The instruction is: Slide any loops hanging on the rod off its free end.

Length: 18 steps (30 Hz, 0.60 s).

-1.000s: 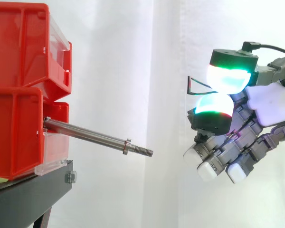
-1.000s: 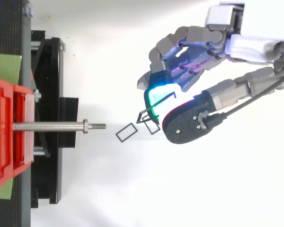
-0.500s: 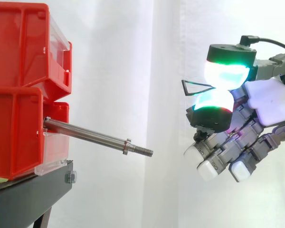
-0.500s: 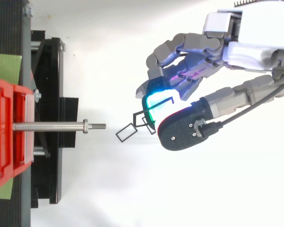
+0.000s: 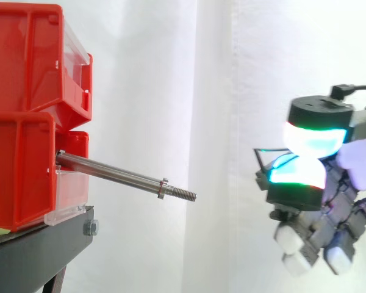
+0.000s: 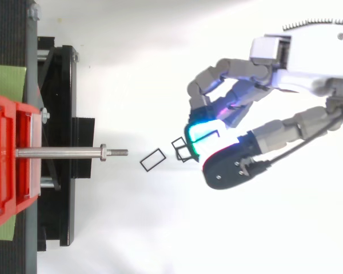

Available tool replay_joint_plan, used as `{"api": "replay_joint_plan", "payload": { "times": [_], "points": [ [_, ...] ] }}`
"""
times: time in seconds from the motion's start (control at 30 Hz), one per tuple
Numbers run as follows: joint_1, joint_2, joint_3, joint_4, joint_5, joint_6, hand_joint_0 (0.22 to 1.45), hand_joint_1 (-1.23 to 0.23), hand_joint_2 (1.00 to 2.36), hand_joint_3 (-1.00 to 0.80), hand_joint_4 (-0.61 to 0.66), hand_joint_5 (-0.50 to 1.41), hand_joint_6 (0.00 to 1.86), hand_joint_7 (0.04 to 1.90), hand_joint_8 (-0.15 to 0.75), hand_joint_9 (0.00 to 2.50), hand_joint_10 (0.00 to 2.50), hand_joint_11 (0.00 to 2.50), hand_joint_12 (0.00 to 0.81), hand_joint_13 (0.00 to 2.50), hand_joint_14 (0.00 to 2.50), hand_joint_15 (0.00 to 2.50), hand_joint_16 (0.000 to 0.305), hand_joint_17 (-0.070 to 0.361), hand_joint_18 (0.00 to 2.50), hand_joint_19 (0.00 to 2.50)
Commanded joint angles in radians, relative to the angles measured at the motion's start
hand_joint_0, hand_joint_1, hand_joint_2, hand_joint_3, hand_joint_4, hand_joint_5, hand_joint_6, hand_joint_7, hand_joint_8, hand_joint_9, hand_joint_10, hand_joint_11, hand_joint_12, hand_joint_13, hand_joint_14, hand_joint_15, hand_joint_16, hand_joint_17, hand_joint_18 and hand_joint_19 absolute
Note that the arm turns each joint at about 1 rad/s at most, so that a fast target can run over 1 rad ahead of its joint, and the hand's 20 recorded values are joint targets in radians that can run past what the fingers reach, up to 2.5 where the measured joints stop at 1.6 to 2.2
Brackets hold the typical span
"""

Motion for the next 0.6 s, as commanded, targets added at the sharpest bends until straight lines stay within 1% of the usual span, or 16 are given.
{"api": "replay_joint_plan", "payload": {
  "times": [0.0, 0.03, 0.07, 0.1, 0.13, 0.2, 0.27, 0.3, 0.33, 0.4, 0.47, 0.57],
  "points": [
    [0.009, 0.047, -0.054, -0.007, 0.002, -0.07, 0.63, -0.75, 1.01, 0.05, -0.18, -0.16, 0.85, 1.46, 0.311, 0.85, 0.01, 0.24, 0.353, 0.68, 0.0, 0.05, 0.056, 0.126, 0.78, 0.38],
    [0.013, 0.074, -0.086, -0.004, 0.009, -0.078, 0.63, -0.75, 1.01, 0.05, -0.18, -0.16, 0.85, 1.46, 0.309, 0.85, 0.01, 0.24, 0.354, 0.68, 0.0, 0.05, 0.056, 0.126, 0.78, 0.39],
    [0.013, 0.085, -0.101, -0.001, 0.017, -0.081, 0.63, -0.76, 1.01, 0.05, -0.18, -0.16, 0.85, 1.46, 0.308, 0.85, 0.01, 0.24, 0.354, 0.68, 0.0, 0.05, 0.056, 0.126, 0.77, 0.39],
    [0.019, 0.109, -0.132, 0.013, 0.037, -0.078, 0.63, -0.75, 1.01, 0.06, -0.18, -0.16, 0.85, 1.46, 0.308, 0.85, 0.01, 0.24, 0.353, 0.68, 0.0, 0.06, 0.056, 0.126, 0.77, 0.38],
    [0.022, 0.122, -0.15, 0.028, 0.057, -0.076, 0.63, -0.75, 1.01, 0.06, -0.18, -0.16, 0.85, 1.46, 0.312, 0.85, 0.01, 0.24, 0.353, 0.68, 0.0, 0.05, 0.056, 0.126, 0.77, 0.39],
    [0.027, 0.132, -0.172, 0.045, 0.078, -0.073, 0.63, -0.76, 1.01, 0.05, -0.18, -0.16, 0.86, 1.45, 0.31, 0.85, 0.01, 0.25, 0.352, 0.68, 0.0, 0.06, 0.056, 0.126, 0.77, 0.39],
    [0.03, 0.136, -0.186, 0.055, 0.091, -0.068, 0.63, -0.76, 1.01, 0.05, -0.18, -0.16, 0.85, 1.46, 0.308, 0.85, 0.01, 0.24, 0.35, 0.68, 0.0, 0.06, 0.056, 0.126, 0.77, 0.38],
    [0.03, 0.136, -0.186, 0.055, 0.091, -0.068, 0.64, -0.76, 1.01, 0.05, -0.18, -0.16, 0.85, 1.46, 0.311, 0.85, 0.01, 0.24, 0.35, 0.68, 0.0, 0.06, 0.056, 0.126, 0.77, 0.38],
    [0.035, 0.134, -0.195, 0.065, 0.091, -0.064, 0.63, -0.76, 1.01, 0.05, -0.18, -0.16, 0.86, 1.46, 0.31, 0.85, 0.01, 0.24, 0.35, 0.68, 0.0, 0.06, 0.056, 0.126, 0.77, 0.39],
    [0.035, 0.134, -0.196, 0.075, 0.091, -0.068, 0.64, -0.76, 1.01, 0.05, -0.18, -0.16, 0.86, 1.46, 0.313, 0.85, 0.01, 0.25, 0.351, 0.68, 0.0, 0.06, 0.056, 0.126, 0.77, 0.38],
    [0.038, 0.134, -0.195, 0.105, 0.092, -0.075, 0.64, -0.76, 1.01, 0.05, -0.18, -0.16, 0.86, 1.46, 0.313, 0.85, 0.01, 0.24, 0.351, 0.68, 0.0, 0.06, 0.056, 0.125, 0.77, 0.38],
    [0.038, 0.134, -0.195, 0.147, 0.092, -0.084, 0.64, -0.76, 1.01, 0.05, -0.17, -0.17, 0.86, 1.46, 0.313, 0.85, 0.01, 0.24, 0.351, 0.68, 0.0, 0.06, 0.056, 0.125, 0.77, 0.38]
  ]
}}
